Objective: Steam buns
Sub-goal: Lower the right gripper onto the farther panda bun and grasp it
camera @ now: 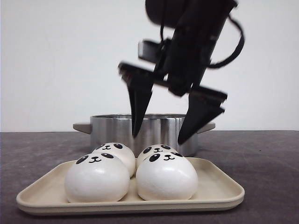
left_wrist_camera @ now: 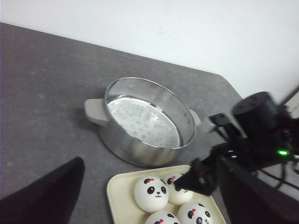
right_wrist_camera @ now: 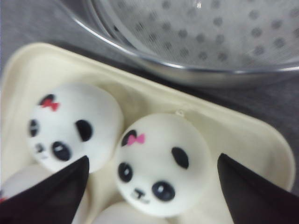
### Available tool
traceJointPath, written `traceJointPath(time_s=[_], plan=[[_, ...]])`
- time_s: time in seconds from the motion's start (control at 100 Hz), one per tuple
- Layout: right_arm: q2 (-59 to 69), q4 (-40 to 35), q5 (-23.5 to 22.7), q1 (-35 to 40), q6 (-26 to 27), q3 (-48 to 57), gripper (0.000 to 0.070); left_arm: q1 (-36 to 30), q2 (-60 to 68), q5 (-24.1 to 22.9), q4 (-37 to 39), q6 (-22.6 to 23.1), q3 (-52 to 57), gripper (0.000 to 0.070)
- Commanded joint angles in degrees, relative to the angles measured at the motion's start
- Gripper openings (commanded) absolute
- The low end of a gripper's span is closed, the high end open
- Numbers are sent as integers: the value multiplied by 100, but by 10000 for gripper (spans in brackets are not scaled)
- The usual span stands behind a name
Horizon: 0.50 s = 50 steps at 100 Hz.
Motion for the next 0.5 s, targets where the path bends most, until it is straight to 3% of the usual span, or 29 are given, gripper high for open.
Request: traceJointPath(time_s=[0.0, 0.23, 0.38, 0.42, 0.49], plan=[[254, 17, 9, 26, -81, 131, 534, -61, 2, 17, 42, -13, 48, 550], [748, -7, 59, -31, -55, 131, 533, -345, 2, 15, 20, -11, 48, 550], [791, 15, 372, -50, -17, 131, 527, -483, 2, 15, 15, -11, 48, 550], [791, 15, 407, -50, -17, 131, 462, -516, 2, 15, 4, -11, 48, 550], [791, -57, 409, -55, -20, 131, 219, -577, 2, 13, -44, -9, 48, 550]])
